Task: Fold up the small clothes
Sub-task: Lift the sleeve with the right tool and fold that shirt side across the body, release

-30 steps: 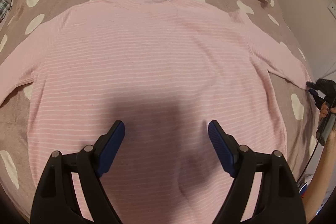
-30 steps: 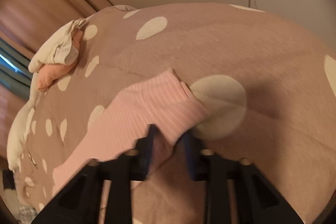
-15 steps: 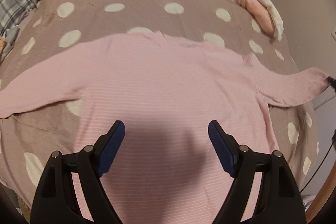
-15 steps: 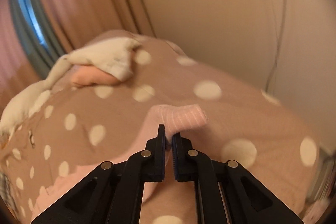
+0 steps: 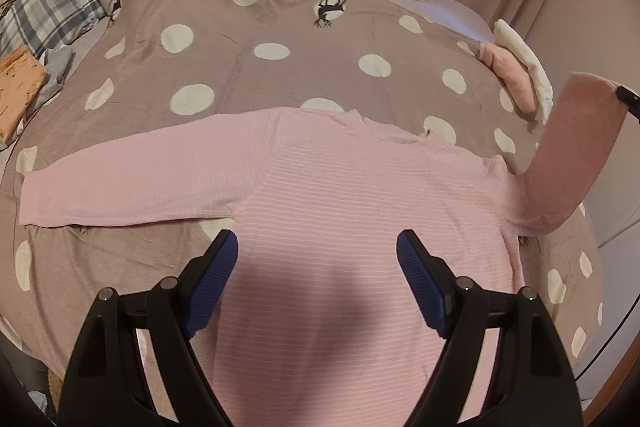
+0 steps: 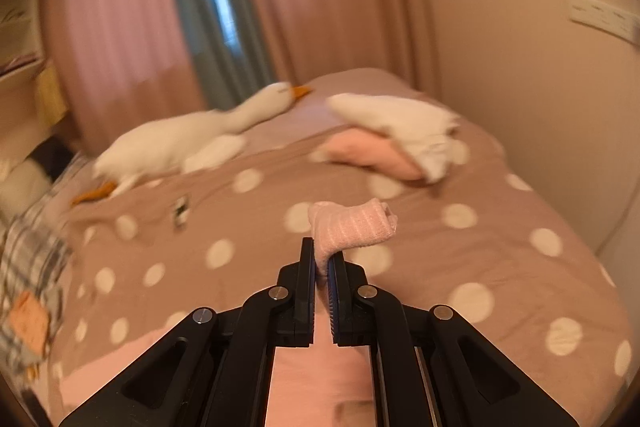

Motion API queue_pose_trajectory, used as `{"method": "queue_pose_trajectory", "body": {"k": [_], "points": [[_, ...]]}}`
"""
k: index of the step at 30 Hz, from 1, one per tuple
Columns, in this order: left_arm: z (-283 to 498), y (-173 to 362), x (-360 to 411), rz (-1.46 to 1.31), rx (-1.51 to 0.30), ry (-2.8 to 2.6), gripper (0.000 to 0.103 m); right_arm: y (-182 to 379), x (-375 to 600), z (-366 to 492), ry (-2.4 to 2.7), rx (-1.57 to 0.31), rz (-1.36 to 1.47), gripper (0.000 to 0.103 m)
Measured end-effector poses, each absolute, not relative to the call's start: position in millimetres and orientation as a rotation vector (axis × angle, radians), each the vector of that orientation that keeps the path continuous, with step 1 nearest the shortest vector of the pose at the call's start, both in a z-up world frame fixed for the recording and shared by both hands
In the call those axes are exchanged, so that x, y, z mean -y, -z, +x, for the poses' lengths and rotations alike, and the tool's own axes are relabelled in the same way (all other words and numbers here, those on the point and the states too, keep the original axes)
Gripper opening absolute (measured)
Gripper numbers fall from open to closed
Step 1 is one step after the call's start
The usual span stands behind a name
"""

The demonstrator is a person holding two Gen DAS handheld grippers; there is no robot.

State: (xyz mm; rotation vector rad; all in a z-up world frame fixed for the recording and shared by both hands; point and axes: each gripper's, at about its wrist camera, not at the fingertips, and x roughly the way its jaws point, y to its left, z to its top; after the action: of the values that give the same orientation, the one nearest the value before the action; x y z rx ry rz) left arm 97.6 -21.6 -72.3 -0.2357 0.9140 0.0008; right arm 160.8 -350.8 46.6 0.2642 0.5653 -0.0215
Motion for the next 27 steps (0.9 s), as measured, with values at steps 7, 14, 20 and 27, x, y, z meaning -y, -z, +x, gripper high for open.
{"method": "queue_pose_trajectory", "body": {"k": [7, 14, 20, 27], "points": [[91.9, 69.4, 7.3, -0.251, -0.898, -0.021, 0.081, -28.6, 272.9, 156.0, -0.166, -0.627, 0.172, 0.007], [90.5, 72.5, -5.5, -0.27, -0.904, -0.047, 0.082, 10.0, 213.7, 148.7, -0.325, -0.752, 0.109, 0.007], [88.1, 75.5, -15.8, -0.266, -0.902, -0.08, 0.082, 47.3, 180.9, 143.6, -0.408, -0.863, 0.086, 0.008], [85.8, 83.5, -27.7, -0.287, -0.92, -0.103, 0.082, 82.3, 155.4, 138.5, -0.48, -0.979, 0.097, 0.008]]}}
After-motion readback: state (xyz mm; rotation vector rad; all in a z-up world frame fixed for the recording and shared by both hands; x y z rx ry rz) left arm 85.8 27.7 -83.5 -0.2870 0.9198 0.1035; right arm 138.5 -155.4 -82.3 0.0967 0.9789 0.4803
